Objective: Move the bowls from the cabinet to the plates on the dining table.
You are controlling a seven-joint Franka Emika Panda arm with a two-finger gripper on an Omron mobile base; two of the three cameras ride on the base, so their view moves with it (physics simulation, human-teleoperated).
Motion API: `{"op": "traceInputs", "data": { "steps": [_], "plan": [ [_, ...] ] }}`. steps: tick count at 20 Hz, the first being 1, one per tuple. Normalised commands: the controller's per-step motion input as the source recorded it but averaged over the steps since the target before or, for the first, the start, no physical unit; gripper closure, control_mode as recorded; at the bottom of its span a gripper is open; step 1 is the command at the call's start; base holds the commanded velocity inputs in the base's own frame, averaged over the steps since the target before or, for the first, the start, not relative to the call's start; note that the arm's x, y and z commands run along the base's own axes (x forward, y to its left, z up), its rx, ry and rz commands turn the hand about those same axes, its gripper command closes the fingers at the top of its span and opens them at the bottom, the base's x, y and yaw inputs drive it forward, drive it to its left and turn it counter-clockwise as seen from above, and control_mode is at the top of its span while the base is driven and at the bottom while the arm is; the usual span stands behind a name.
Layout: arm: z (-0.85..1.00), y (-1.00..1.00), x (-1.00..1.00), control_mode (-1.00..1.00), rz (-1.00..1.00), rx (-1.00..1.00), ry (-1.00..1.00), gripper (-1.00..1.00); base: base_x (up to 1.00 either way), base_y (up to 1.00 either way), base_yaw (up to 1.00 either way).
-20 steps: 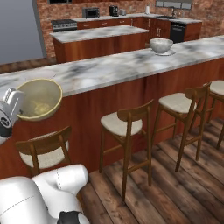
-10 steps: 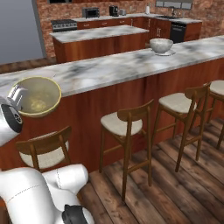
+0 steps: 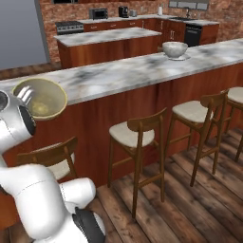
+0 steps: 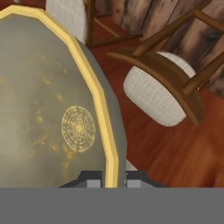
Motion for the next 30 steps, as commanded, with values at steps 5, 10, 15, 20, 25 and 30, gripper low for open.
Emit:
{"op": "traceInputs", "data": {
  "steps": [5, 10, 15, 20, 25, 30],
  "plan": [
    [0.00, 0.00, 0.64, -1.00, 0.14, 0.00, 0.00, 1.00, 0.00, 0.00, 0.00],
    [0.04, 0.00, 0.53, -1.00, 0.11, 0.00, 0.00, 1.00, 0.00, 0.00, 0.00],
    [0.15, 0.07, 0.33, -1.00, 0.07, -0.08, 0.00, 1.00, 0.00, 0.00, 0.00],
    [0.35, 0.09, 0.20, -1.00, 0.05, -0.30, 0.00, 1.00, 0.00, 0.00, 0.00],
    [0.29, 0.06, 0.26, -1.00, 0.07, -0.47, 0.00, 1.00, 0.00, 0.00, 0.00],
    [0.18, 0.04, 0.43, -1.00, 0.11, -0.26, 0.00, 1.00, 0.00, 0.00, 0.00]
  ]
}}
